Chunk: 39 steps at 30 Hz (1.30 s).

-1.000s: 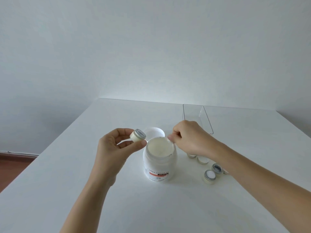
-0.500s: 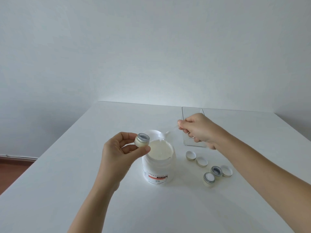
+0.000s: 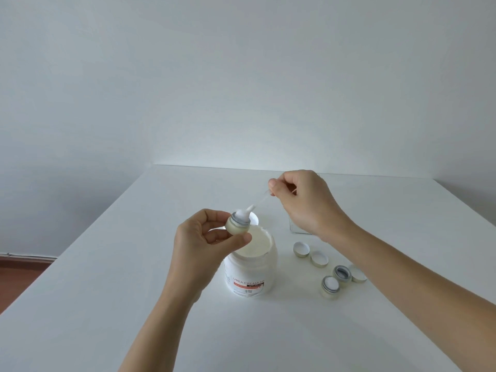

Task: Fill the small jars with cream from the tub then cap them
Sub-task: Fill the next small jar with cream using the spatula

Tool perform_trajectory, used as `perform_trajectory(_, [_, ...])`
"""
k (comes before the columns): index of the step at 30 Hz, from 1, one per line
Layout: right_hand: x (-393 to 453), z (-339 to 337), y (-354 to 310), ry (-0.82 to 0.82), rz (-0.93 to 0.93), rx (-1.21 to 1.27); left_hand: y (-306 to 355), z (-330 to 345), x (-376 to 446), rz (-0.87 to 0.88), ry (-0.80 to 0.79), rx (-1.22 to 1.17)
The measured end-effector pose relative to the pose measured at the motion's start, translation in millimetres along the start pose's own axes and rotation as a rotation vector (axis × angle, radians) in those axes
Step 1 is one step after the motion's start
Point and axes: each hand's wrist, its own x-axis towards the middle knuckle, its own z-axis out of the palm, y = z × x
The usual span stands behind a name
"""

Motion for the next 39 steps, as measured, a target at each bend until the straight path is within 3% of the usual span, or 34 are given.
perform_trajectory(7, [-30,4,-5,0.267,-0.702,-0.150,2,3,0,-0.003,0.043,-0.056])
perform_trajectory(12, [-39,2,5,0.397,-0.847,-0.244,1,1,1,-0.004,0.058,-0.073])
perform_trajectory(16, [-40,-2,8,0.415,-0.768,-0.196,1,2,2,-0.006,0.062,-0.078])
perform_trajectory(22, [-32,-5,15,0.341,-0.334,0.137,-3,-4,-2,0.000,0.072,-0.116])
perform_trajectory(27, [-30,11,23,-0.001,-0.196,-0.088,-5,-10,-7,0.017,0.043,-0.207])
perform_trajectory(32, [-24,26,17,-0.179,-0.193,-0.293,-5,-12,-9,0.023,-0.002,-0.277])
perform_trajectory(39, [-15,25,15,-0.347,-0.010,-0.174,-8,-15,-9,0.020,-0.014,-0.241])
